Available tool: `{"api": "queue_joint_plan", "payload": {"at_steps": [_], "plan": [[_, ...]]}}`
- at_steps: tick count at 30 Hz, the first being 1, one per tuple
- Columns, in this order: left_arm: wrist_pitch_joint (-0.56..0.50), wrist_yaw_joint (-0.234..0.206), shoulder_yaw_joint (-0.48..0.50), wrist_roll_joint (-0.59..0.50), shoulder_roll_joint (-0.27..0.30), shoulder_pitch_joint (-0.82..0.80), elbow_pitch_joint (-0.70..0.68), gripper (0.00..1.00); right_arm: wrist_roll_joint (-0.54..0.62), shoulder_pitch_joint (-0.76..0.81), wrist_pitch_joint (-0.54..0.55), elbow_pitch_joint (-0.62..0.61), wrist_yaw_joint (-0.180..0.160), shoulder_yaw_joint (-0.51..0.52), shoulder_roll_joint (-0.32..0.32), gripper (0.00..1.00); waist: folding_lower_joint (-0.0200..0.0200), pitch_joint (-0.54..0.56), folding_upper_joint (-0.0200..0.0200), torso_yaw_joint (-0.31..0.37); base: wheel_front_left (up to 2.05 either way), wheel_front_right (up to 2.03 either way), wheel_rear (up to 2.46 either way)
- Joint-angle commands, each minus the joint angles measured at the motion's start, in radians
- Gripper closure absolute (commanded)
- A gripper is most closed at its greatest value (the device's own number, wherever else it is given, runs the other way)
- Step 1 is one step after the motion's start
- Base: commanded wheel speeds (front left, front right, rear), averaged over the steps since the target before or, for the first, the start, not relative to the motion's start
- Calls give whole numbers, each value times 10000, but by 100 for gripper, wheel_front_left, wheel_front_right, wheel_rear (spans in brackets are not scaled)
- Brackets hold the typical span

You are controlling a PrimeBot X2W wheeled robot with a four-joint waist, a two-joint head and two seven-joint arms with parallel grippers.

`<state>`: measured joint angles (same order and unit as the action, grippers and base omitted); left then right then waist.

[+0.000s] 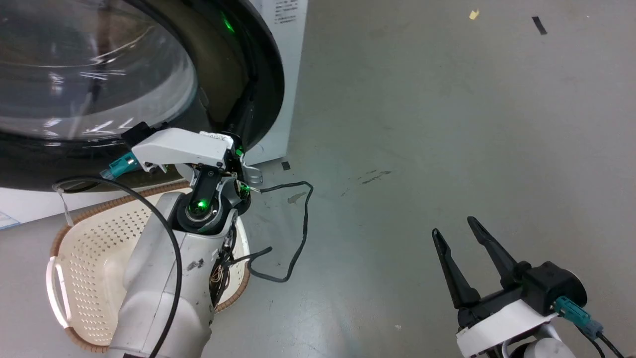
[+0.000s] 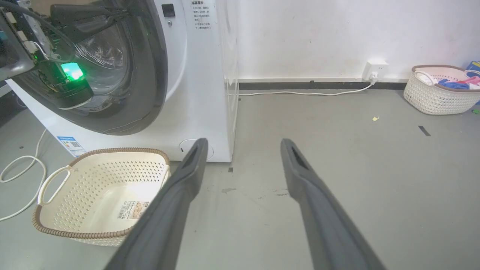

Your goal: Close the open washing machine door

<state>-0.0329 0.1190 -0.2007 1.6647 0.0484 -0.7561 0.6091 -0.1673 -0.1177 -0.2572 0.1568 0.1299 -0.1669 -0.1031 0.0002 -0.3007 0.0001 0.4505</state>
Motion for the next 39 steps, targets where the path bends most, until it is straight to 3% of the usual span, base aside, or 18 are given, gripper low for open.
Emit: {"api": "queue_joint_plan", "payload": {"at_steps": [1, 7, 8, 10, 11, 16, 17, 20, 25, 26, 33, 39], "plan": [[31, 82, 31, 28, 19, -79, 75, 100, -42, -147, -46, 30, 8, 2, 63, 0, -2, 27, -1, -11, 0, 0, 0], [17, 112, -318, -404, 78, 346, -229, 100, 46, -19, -46, -34, 8, 176, 49, 0, -2, 419, -1, -537, 0, 0, 0], [31, 113, -431, -573, 128, 589, -479, 96, 66, 23, -46, -45, 8, 225, 30, 0, -2, 534, -1, -677, 0, 0, 0], [159, 114, -681, -967, 291, 1232, -1045, 16, 102, 134, -46, -44, 8, 323, -4, 0, -2, 820, -1, -967, 0, 0, 0], [270, 114, -788, -1153, 392, 1620, -1312, 0, 122, 209, -46, -35, 8, 374, -24, 0, -2, 997, -1, -1128, 0, 0, 0], [1455, 115, -1825, -3087, 1500, 3423, -2567, 0, 249, 636, -46, -100, 8, 637, -157, 0, -2, 1805, -1, -2064, 0, 0, 0], [2607, 115, -2368, -4708, 2264, 4222, -2810, 0, 332, 923, -46, -160, 8, 766, -239, 0, -2, 2237, -1, -2671, 0, 0, 0], [2921, 115, -2238, -6263, 2685, 4901, -2913, 0, 433, 1183, -46, -236, 8, 810, -284, 0, -2, 2572, -1, -3217, 0, 0, 0], [2942, -368, -789, -10336, 2622, 6029, -4202, 0, 562, 1531, -46, -399, 8, 814, -326, 0, -2, 2928, -1, -4059, 0, 0, 0], [2943, -767, -91, -12180, 2270, 6791, -5017, 0, 576, 1659, -46, -452, 8, 826, -360, 0, -2, 3053, -1, -4443, 0, 0, 0], [2945, -1264, 862, -14442, 1250, 8194, -6012, 0, 581, 1852, -46, -453, 8, 688, -373, 0, -2, 3225, -1, -5019, 0, 0, 0], [2945, -1192, 506, -15671, 939, 8612, -5888, 0, 573, 1926, -46, -387, 8, 607, -363, 0, -2, 3086, -1, -5394, 0, 0, 0]]}}
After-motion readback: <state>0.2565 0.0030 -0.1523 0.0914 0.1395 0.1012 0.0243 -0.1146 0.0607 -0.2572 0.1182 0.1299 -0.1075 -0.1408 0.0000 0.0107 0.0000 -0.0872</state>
